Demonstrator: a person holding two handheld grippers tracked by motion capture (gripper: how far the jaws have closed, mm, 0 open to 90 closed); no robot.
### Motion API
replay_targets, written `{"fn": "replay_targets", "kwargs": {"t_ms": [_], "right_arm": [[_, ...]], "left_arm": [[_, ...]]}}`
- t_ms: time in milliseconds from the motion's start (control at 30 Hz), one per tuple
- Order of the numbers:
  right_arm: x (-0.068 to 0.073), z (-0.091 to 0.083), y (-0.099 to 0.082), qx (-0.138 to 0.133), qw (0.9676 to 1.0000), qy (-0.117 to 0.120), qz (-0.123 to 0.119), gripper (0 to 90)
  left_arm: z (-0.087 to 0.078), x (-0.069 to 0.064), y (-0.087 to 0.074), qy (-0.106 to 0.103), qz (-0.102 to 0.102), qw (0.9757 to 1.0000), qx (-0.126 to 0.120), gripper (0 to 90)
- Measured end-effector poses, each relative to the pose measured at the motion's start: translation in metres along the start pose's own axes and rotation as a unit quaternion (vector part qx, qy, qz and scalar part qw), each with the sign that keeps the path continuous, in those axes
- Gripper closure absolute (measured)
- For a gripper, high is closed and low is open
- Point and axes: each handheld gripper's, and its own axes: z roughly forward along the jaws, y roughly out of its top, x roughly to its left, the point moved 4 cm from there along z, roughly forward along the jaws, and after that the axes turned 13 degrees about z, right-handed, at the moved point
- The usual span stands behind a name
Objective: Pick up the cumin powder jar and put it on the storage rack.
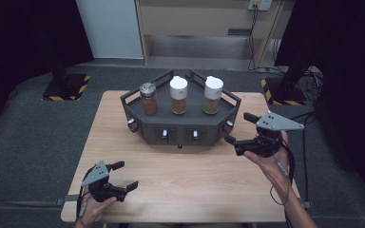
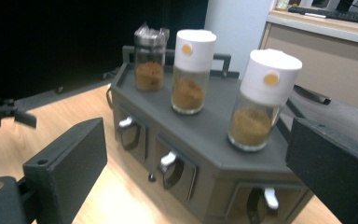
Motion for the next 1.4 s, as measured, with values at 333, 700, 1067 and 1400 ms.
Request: {"fn": "replay_targets", "kwargs": {"t_ms": [333, 700, 1067, 1400], "right_arm": [[0.003, -0.023, -0.045, 0.009, 0.9998, -0.015, 0.004, 4.8], [-0.006, -0.040, -0.091, 0.017, 0.9987, -0.034, 0.036, 4.5], [-0.020, -0.043, -0.129, 0.024, 0.9965, -0.052, 0.061, 4.6], [-0.026, -0.039, -0.144, 0.028, 0.9952, -0.061, 0.072, 5.3]], "left_arm": [[-0.004, 0.000, -0.002, 0.006, -0.006, 0.9999, -0.010, 0.8], [-0.004, 0.000, -0.002, 0.009, -0.006, 0.9999, -0.010, 0.8], [-0.004, 0.000, -0.002, 0.010, -0.006, 0.9999, -0.010, 0.8], [-0.004, 0.000, -0.002, 0.009, -0.005, 0.9999, -0.011, 0.9]]}}
